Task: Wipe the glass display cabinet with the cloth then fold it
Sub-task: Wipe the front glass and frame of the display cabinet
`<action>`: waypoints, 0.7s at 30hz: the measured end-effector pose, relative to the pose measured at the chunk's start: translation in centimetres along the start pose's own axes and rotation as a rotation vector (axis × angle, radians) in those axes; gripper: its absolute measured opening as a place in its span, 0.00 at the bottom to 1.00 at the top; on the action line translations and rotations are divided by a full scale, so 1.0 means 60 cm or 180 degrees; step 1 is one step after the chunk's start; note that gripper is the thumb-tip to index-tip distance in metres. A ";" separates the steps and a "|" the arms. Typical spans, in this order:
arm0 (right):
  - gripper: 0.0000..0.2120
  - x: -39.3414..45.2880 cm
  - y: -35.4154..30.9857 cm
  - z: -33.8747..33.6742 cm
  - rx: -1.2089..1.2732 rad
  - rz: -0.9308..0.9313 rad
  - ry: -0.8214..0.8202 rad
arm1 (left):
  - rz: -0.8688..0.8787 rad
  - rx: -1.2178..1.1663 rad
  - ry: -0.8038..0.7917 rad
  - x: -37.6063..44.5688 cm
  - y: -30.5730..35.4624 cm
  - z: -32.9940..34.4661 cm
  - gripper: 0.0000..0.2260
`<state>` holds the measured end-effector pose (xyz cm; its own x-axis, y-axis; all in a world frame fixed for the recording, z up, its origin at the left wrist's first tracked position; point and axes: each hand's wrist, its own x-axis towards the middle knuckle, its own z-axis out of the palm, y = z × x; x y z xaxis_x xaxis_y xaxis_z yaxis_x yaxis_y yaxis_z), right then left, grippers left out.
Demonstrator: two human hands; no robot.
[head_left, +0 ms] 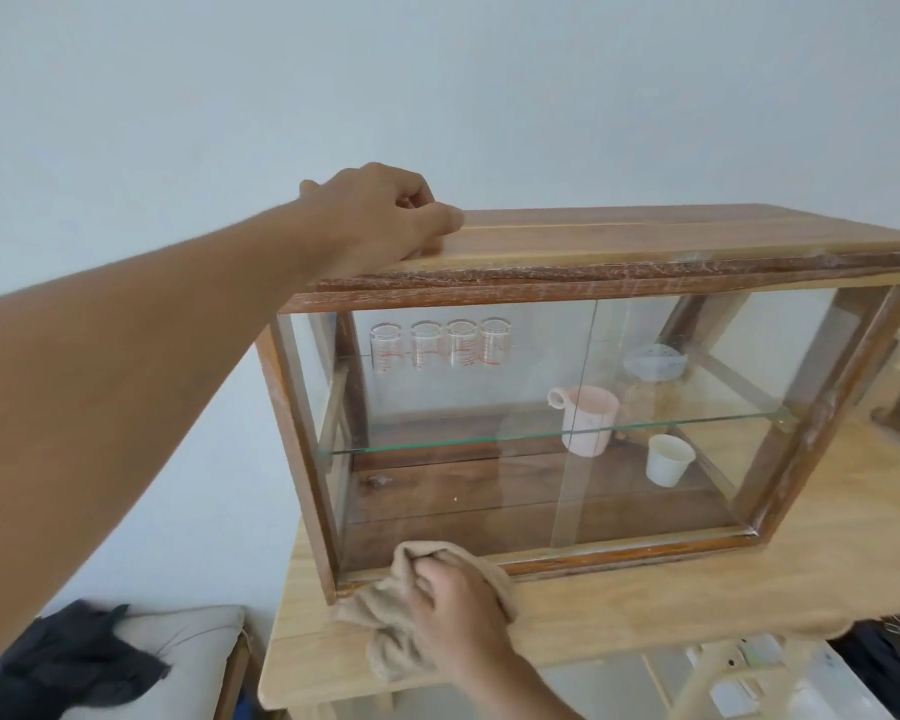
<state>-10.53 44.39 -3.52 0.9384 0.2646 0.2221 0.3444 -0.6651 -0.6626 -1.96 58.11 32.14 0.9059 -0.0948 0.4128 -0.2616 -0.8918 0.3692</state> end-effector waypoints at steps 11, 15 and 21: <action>0.11 -0.029 0.070 -0.082 -0.0482 0.0707 0.0419 | 0.0026 0.0009 -0.0090 -0.008 0.012 0.001 0.21; 0.11 -0.014 -0.011 0.014 -0.0882 0.0384 -0.0107 | 0.0042 0.0020 -0.0050 -0.013 0.015 -0.001 0.21; 0.17 0.000 -0.081 0.106 -0.0812 0.0033 -0.0737 | 0.0096 -0.0012 -0.0186 -0.009 0.006 -0.004 0.22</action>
<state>-12.38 52.04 -4.84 0.9208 0.3891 0.0286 0.3582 -0.8140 -0.4572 -2.64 57.93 32.27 0.9155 -0.1475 0.3744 -0.2902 -0.8864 0.3605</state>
